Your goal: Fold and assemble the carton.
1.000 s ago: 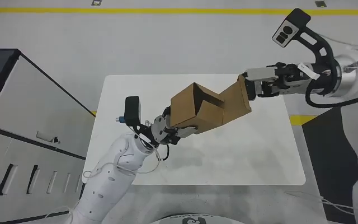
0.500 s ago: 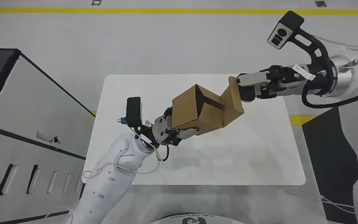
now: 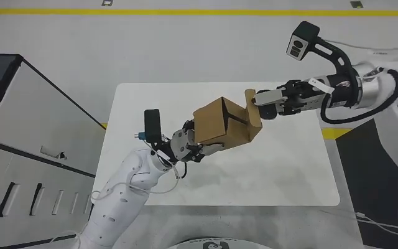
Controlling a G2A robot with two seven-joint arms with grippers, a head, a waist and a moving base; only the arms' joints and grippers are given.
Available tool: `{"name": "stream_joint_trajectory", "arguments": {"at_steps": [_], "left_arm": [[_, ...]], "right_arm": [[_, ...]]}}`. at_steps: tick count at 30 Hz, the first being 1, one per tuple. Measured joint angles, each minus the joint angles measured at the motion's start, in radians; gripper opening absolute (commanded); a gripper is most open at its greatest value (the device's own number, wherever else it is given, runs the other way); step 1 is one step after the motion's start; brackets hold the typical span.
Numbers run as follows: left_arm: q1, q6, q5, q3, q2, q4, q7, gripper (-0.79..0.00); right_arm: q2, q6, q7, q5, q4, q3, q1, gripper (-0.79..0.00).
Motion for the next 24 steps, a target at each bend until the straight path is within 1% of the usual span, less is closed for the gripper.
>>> {"name": "stream_joint_trajectory", "arguments": {"at_steps": [1,6,10,14,17,22,23,24], "left_arm": [[0.001,0.001,0.003,0.0,0.0,-0.001,0.0,-0.785],[0.002,0.003,0.014,-0.002,0.001,-0.002,-0.001,-0.785],[0.002,0.006,0.018,-0.002,0.001,-0.002,0.0,-0.785],[0.002,0.006,0.018,-0.001,0.001,-0.001,0.001,-0.785],[0.001,0.006,0.018,-0.001,0.002,-0.001,0.002,-0.785],[0.0,0.009,0.024,-0.002,0.002,-0.002,-0.001,-0.785],[0.0,0.01,0.025,-0.002,0.002,-0.003,-0.002,-0.785],[0.0,0.01,0.026,-0.003,0.003,-0.003,-0.002,-0.785]], "right_arm": [[0.005,0.001,-0.001,0.0,0.0,-0.008,0.007,-0.462],[0.038,0.007,-0.007,0.007,0.001,-0.045,0.05,-0.413],[0.069,0.013,-0.013,0.012,-0.006,-0.069,0.081,-0.489],[0.1,0.011,-0.011,0.028,-0.011,-0.101,0.11,-0.606],[0.124,0.008,-0.008,0.044,-0.012,-0.131,0.13,-0.665],[0.157,0.006,-0.006,0.07,-0.01,-0.176,0.164,-0.671],[0.162,0.005,-0.005,0.074,-0.01,-0.183,0.17,-0.662],[0.168,0.005,-0.005,0.079,-0.01,-0.192,0.178,-0.671]]}}
